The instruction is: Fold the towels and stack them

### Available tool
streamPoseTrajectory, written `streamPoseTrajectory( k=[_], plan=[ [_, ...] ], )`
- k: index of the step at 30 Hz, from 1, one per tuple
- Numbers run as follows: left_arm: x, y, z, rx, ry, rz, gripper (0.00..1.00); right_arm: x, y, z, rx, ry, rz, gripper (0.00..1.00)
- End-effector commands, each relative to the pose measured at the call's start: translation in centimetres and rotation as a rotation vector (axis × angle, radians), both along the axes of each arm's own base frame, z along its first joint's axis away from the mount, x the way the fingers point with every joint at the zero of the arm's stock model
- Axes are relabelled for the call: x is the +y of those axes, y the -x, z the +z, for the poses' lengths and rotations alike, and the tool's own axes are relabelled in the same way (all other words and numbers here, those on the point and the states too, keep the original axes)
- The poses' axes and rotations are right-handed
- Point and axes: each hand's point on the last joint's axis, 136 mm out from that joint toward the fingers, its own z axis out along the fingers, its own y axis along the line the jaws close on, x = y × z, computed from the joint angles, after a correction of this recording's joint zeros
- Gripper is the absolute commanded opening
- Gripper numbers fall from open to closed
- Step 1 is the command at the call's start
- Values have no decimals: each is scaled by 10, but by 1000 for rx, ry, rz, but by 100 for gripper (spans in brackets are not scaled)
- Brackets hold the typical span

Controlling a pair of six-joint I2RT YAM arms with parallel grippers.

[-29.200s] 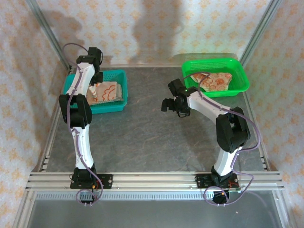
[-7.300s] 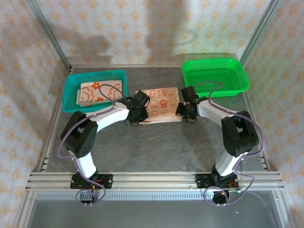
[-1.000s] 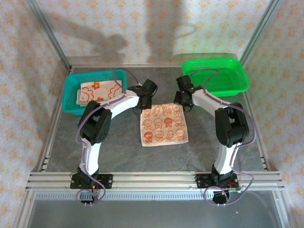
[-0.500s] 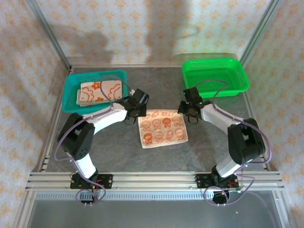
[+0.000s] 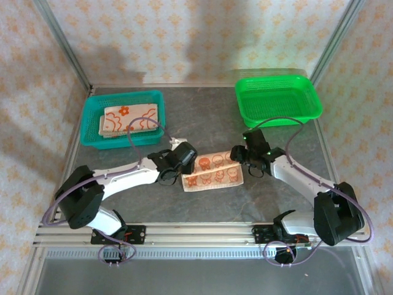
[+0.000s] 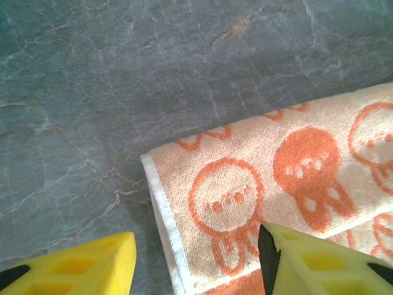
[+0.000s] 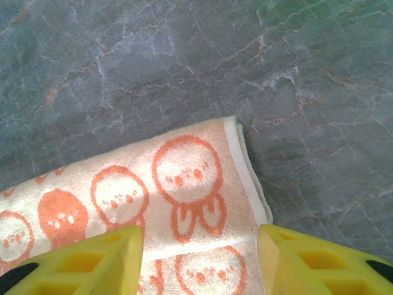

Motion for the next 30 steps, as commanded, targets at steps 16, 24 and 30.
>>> streamPoseTrajectory(
  k=[16, 24, 30],
  plan=[
    [-1, 14, -46, 230, 69, 163, 38, -5, -7, -35, 193, 88, -1, 41],
    [-7, 13, -60, 260, 90, 172, 35, -12, -12, -46, 209, 103, -10, 40],
    [-2, 16, -67, 271, 65, 182, 33, -10, -13, -51, 214, 91, 4, 37]
  ],
)
